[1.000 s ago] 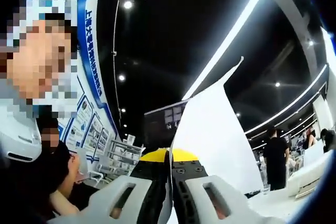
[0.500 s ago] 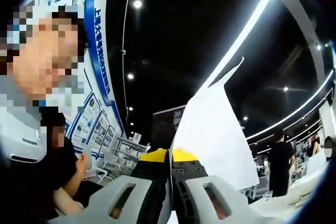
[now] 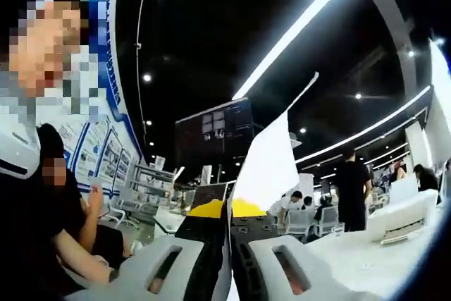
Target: Organize the stack of printing papers by aligning and flattening the scattered papers on the table
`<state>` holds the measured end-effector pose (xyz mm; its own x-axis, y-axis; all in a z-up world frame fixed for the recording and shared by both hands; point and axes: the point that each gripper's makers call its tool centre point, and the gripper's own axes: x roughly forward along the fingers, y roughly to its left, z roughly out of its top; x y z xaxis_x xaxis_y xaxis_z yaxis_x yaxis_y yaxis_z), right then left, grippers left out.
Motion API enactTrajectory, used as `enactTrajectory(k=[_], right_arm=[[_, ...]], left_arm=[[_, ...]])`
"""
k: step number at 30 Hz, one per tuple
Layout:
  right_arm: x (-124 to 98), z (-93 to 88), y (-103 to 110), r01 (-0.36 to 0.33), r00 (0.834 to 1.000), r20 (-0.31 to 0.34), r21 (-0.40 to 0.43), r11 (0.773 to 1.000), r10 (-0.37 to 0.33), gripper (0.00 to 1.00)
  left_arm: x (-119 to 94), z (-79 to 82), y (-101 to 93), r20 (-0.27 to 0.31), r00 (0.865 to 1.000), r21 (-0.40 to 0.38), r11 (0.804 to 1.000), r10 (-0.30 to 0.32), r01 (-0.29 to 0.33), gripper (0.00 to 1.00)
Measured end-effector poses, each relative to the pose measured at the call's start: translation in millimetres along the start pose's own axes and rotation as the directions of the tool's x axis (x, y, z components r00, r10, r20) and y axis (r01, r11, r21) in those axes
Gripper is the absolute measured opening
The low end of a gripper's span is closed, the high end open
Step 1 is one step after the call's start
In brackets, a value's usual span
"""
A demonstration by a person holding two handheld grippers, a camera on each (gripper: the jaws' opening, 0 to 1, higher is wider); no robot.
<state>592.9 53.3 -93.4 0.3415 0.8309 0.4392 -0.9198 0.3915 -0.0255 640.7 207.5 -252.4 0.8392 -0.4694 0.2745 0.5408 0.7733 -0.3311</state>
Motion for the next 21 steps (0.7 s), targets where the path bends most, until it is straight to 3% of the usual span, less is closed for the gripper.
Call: enactTrajectory(k=[7, 14, 21], right_arm=[[-17, -58.1, -48, 0.147, 0.986, -0.099, 0.089, 0.985, -0.138, 0.0], [-29, -85.1, -71, 0.244, 0.962, -0.152, 0.115, 0.963, -0.226, 0.0], [-31, -94.9, -70, 0.246, 0.964, -0.147, 0.156, 0.957, -0.224, 0.0]], left_arm=[[0, 0.0, 0.1, 0.0, 1.0, -0.003, 1.0, 0.0, 0.0, 0.1], [0, -0.1, 0.4, -0.002, 1.0, -0.002, 1.0, -0.001, 0.001, 0.1], [0, -0.1, 1.1, -0.002, 1.0, 0.0, 1.0, 0.0, 0.0, 0.11]])
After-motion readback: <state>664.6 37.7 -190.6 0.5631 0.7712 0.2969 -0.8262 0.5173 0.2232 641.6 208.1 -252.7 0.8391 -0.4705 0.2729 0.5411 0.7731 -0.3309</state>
